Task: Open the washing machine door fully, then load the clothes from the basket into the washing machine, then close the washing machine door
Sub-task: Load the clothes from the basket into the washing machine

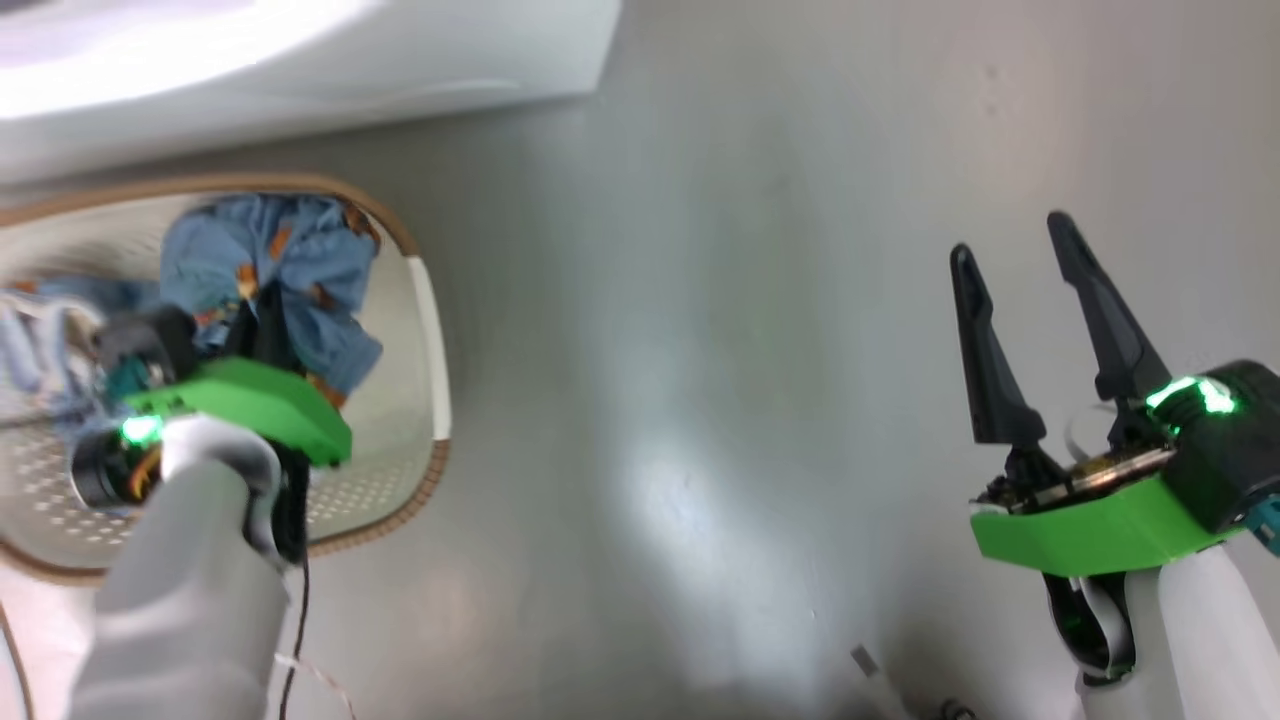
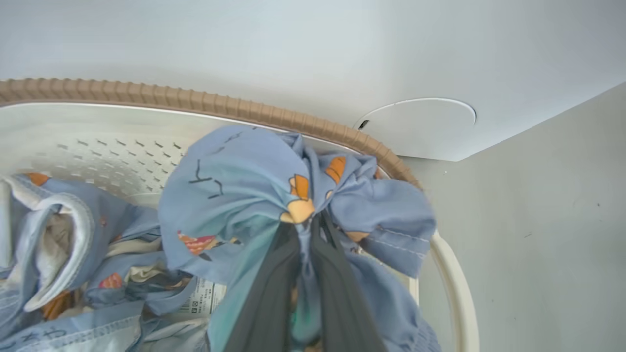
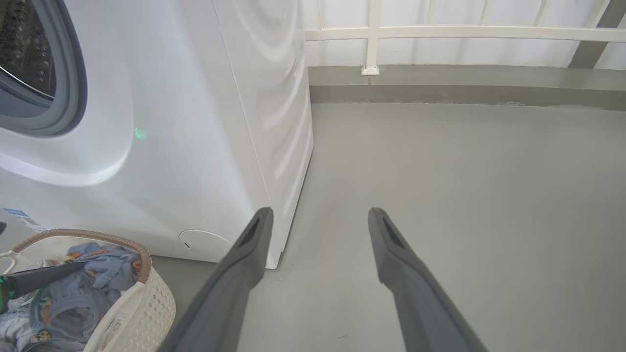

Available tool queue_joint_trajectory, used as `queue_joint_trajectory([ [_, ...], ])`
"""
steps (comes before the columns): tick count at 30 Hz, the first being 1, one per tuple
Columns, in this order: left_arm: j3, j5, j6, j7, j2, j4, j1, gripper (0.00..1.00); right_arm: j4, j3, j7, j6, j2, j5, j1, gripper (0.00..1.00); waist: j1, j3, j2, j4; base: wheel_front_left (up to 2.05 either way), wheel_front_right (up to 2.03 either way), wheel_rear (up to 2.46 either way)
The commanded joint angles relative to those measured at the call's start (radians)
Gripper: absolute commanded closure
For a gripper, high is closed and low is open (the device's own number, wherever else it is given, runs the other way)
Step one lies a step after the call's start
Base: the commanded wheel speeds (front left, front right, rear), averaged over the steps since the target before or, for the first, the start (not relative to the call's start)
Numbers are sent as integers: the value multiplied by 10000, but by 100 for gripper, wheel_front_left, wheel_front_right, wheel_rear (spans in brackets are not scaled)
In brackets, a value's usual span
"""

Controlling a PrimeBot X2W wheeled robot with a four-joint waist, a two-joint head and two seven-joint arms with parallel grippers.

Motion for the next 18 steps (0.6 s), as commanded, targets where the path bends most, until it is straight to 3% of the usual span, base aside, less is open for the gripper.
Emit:
queue_joint_trajectory([
  [1, 462, 368, 156, -121, 235, -577, 739, 100, -160, 157, -33, 87, -43, -138, 500, 0, 0, -926, -1, 568, 0, 0, 0],
  [18, 2198, 3268, 365, -123, -134, -5399, 4180, 100, 244, -264, 515, 87, -80, -262, 1800, 0, 0, -3819, -1, 1485, 0, 0, 0],
])
